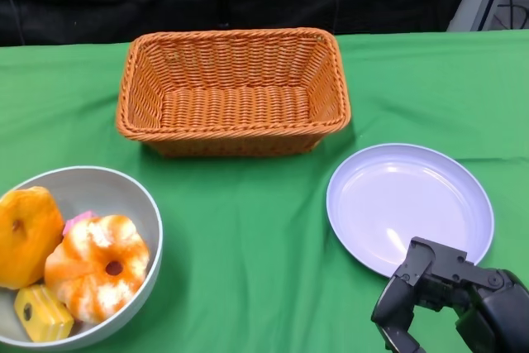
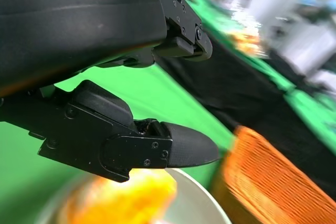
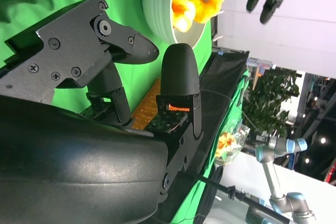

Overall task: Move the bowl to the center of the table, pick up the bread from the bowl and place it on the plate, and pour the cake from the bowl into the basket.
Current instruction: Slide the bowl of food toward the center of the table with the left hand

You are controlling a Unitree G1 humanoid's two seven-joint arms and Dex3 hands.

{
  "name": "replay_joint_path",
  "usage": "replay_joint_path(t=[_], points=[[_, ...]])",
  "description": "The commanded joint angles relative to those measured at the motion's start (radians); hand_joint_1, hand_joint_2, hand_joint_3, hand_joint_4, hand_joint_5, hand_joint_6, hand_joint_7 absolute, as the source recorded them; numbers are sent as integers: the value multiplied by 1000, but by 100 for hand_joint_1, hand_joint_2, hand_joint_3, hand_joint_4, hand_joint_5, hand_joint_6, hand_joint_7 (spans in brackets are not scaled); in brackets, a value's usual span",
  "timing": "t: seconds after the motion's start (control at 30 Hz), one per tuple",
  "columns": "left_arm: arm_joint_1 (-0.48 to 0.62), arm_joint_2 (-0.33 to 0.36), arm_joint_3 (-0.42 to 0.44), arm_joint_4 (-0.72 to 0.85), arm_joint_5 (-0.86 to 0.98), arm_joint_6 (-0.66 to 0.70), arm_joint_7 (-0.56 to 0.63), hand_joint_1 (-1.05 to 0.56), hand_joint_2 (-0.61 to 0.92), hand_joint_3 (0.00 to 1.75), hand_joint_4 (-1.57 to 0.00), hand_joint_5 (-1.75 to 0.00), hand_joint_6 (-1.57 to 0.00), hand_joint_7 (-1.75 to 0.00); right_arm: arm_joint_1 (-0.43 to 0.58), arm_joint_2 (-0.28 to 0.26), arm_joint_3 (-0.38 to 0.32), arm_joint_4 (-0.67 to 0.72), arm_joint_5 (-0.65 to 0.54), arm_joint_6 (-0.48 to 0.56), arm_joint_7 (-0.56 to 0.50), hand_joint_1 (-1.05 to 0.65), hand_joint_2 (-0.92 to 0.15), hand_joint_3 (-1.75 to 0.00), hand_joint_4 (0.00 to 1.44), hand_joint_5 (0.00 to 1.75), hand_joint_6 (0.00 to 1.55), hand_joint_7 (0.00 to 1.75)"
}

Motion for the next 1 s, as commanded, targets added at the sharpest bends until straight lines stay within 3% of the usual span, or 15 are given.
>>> replay_joint_path(t=[0.03,0.2,0.37,0.67,1.0], points=[[-39,48,-22,78,35,51,38,-82,92,55,-20,0,-22,0,-2,4,3,-8,-2,4,-10,-17,-53,-95,75,163,67,137],[-81,62,-71,128,56,141,42,-84,92,55,-18,0,-19,0,-4,9,7,-6,-10,-3,-13,-16,-53,-96,75,163,68,137],[-121,62,-104,150,38,244,-5,-83,92,58,-5,0,-3,0,-5,12,11,-7,-9,3,-14,-17,-54,-95,76,164,68,137],[-192,58,-71,174,-178,510,-266,-82,92,58,0,0,0,0,-7,11,16,-3,-17,-11,-16,-17,-54,-95,77,163,69,137],[-227,68,-5,152,-367,794,-405,-80,92,45,0,0,0,0,-13,12,25,7,-13,-13,-14,-16,-54,-94,77,163,69,138]])
